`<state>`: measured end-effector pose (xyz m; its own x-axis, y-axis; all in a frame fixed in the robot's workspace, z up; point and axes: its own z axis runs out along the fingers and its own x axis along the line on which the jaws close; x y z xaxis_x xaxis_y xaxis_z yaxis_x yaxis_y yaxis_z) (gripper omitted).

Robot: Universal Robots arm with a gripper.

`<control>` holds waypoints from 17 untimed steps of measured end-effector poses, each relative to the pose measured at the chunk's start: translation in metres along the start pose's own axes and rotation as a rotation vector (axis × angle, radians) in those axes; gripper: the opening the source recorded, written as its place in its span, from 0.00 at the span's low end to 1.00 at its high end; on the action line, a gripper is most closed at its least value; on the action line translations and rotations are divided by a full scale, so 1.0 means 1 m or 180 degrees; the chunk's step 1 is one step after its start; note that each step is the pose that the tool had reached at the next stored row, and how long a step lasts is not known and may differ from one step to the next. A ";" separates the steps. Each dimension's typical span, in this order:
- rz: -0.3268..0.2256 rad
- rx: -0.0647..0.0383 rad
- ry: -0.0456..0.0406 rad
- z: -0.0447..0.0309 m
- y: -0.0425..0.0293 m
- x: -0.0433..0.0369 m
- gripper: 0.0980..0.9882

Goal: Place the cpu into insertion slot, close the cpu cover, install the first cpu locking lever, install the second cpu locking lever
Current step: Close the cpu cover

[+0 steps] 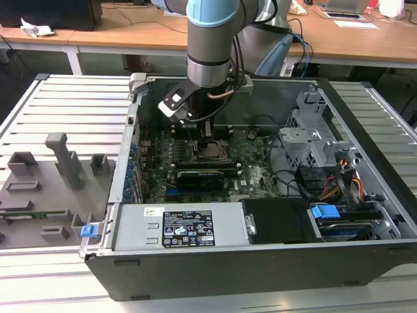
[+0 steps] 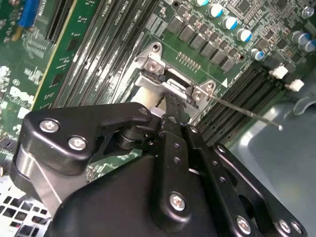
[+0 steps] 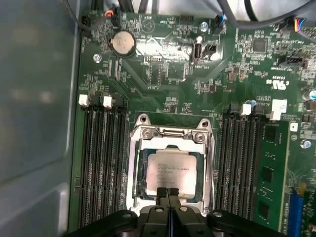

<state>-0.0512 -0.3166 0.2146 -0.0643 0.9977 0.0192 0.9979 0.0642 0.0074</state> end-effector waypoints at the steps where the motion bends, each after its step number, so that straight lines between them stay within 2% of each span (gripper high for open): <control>1: 0.0000 0.0000 0.0000 0.0022 -0.0008 0.0000 0.01; 4: 0.0000 0.0000 0.0000 0.0072 -0.0011 -0.0001 0.01; 7: 0.0000 0.0001 -0.0001 0.0089 -0.0011 -0.0002 0.01; 13: 0.0000 -0.0001 0.0000 0.0027 -0.0008 0.0001 0.01; 17: 0.0001 0.0003 0.0000 0.0027 0.0091 -0.0006 0.01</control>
<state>-0.0421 -0.3166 0.2120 -0.0641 0.9978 0.0191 0.9979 0.0640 0.0065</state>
